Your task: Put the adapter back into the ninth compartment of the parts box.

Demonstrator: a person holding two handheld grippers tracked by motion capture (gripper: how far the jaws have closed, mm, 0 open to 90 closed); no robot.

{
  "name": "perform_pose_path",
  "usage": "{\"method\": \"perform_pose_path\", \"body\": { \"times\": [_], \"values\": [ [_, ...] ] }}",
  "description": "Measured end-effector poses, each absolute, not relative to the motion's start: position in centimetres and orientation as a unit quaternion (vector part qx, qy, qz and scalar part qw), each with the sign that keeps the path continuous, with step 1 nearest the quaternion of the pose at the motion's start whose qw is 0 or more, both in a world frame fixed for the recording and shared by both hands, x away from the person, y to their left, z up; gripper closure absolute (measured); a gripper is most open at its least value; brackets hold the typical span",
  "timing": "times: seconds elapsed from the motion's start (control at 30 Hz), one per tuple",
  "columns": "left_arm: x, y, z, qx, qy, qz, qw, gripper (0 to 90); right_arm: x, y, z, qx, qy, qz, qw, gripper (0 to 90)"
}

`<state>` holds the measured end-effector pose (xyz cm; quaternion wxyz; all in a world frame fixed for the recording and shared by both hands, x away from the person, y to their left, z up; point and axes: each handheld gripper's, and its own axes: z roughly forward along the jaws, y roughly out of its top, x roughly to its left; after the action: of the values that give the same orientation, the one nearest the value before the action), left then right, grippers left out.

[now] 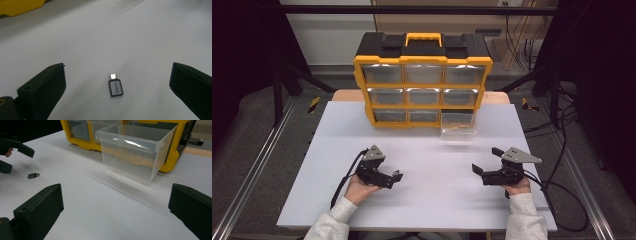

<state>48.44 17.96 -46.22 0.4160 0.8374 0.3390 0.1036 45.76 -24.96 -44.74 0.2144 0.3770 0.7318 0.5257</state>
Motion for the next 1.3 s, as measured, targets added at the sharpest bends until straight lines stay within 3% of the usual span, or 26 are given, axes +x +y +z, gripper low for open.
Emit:
{"method": "perform_pose_path", "body": {
  "times": [0.33,0.63,1.3],
  "values": [
    [48.39,17.62,-46.75,0.839,0.353,0.098,0.403,3.0,45.77,-24.96,-44.75,0.377,0.732,0.525,0.215,0.2],
    [48.22,17.3,-47.0,0.845,0.355,0.101,0.387,10.9,45.8,-24.96,-44.79,0.376,0.733,0.524,0.215,0.2],
    [47.97,17.05,-47.13,0.85,0.357,0.091,0.376,41.0,45.82,-24.96,-44.83,0.375,0.734,0.523,0.215,0.2]
  ]
}}
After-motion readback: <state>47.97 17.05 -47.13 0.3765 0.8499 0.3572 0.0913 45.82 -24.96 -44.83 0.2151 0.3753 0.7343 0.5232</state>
